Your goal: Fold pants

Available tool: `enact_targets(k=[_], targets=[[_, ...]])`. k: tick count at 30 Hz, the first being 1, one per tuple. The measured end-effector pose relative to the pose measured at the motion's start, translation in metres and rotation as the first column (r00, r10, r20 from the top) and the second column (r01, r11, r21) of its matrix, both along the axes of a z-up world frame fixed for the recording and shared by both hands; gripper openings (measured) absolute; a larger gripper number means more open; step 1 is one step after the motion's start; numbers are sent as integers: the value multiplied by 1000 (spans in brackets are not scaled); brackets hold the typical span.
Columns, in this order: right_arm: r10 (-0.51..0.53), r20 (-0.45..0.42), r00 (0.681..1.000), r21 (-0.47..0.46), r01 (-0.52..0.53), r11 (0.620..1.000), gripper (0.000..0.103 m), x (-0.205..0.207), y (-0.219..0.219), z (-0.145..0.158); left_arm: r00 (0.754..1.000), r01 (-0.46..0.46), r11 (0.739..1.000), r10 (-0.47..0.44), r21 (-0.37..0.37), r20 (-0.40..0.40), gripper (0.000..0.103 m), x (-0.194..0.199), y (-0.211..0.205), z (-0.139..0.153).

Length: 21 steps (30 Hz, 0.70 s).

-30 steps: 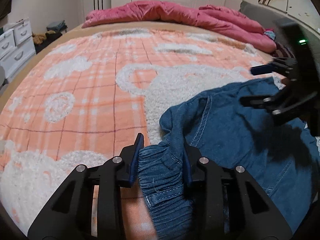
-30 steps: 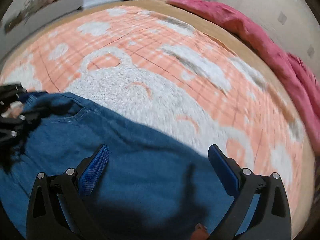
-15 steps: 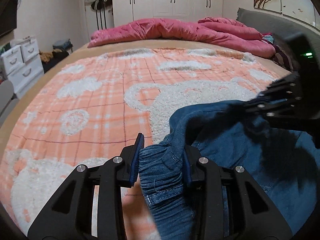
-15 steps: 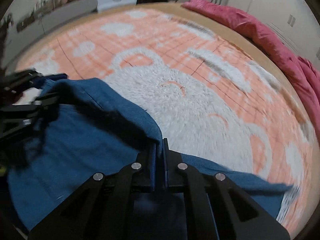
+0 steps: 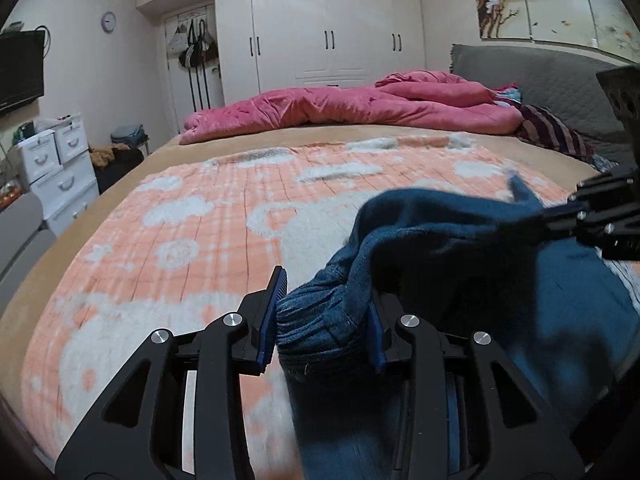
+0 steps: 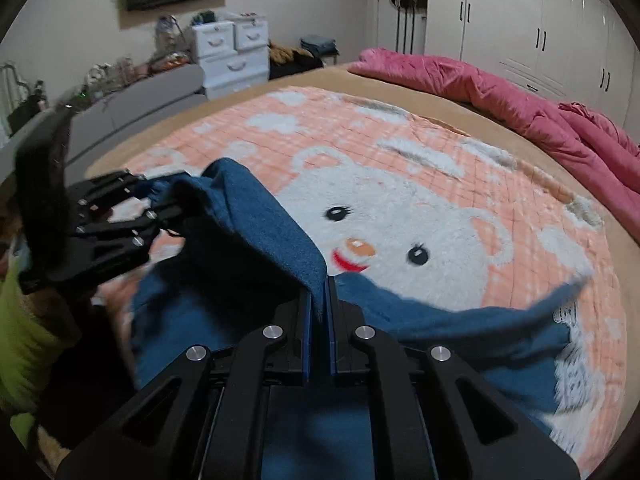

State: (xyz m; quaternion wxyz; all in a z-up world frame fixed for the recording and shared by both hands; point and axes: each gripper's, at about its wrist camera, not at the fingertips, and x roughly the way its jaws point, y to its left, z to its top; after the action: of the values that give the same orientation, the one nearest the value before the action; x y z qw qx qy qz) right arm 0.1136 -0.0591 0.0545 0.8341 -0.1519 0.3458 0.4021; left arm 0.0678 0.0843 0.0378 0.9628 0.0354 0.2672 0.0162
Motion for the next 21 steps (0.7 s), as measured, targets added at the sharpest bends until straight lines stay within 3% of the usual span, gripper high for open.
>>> enact_targets(k=[5, 10, 17, 21], targets=[[51, -52, 997, -30, -52, 998, 5, -41, -8, -21, 998, 34, 999, -35, -14, -58, 30, -38, -3, -10], [84, -119, 989, -80, -94, 992, 5, -71, -4, -49, 990, 58, 998, -55, 17, -133, 30, -57, -8, -24], [97, -215, 972, -120, -125, 985, 9, -84, 3, -82, 982, 17, 999, -22, -31, -186, 44, -69, 3, -34], [97, -240, 966, -83, -120, 989, 10, -84, -2, -80, 980, 14, 999, -20, -34, -199, 47, -81, 4, -32]])
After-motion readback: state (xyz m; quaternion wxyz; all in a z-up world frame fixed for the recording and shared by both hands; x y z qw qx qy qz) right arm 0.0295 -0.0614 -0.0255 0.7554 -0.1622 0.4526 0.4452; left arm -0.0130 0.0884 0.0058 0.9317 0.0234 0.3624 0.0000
